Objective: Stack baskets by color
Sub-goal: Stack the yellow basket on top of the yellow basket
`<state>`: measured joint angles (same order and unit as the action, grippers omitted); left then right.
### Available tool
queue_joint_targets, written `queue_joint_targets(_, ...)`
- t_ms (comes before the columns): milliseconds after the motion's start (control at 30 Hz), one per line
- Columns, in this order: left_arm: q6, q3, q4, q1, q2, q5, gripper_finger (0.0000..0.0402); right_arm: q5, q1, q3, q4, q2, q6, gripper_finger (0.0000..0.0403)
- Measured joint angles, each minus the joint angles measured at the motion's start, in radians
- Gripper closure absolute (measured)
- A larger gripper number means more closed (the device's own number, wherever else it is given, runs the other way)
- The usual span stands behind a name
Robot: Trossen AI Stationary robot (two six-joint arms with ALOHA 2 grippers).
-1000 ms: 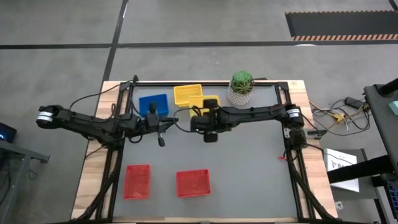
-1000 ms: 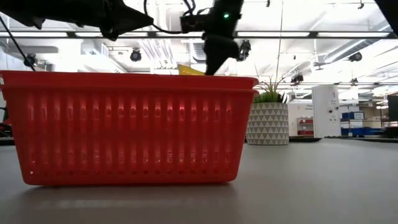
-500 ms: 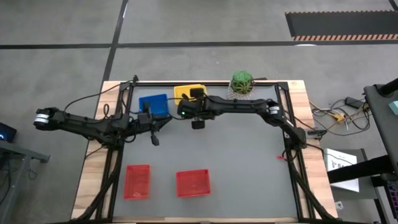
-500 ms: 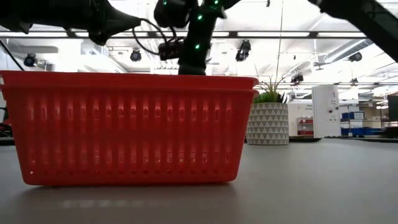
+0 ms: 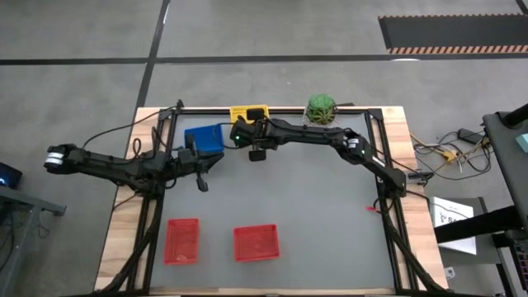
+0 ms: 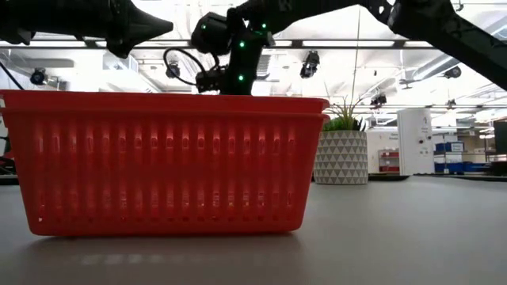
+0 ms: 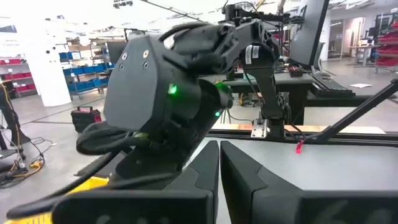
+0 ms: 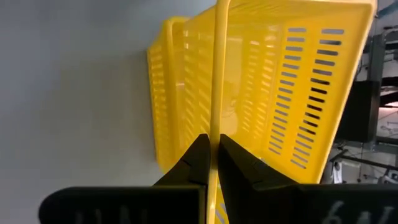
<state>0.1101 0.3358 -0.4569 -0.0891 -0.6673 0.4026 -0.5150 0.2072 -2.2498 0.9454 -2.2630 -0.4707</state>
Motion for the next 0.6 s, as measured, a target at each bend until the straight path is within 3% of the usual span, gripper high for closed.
queue_joint_targets(433,0.001,-0.001,0.003,0.0,-0.002,0.0,0.0402,0.029,0.025,0.041,-0.07,-0.013,-0.019,0.0389)
queue_joint_targets(600,0.001,-0.001,0.002,0.0,-0.006,0.0,0.0402,0.027,0.03,0.042,-0.07,-0.013,0.0,0.0361)
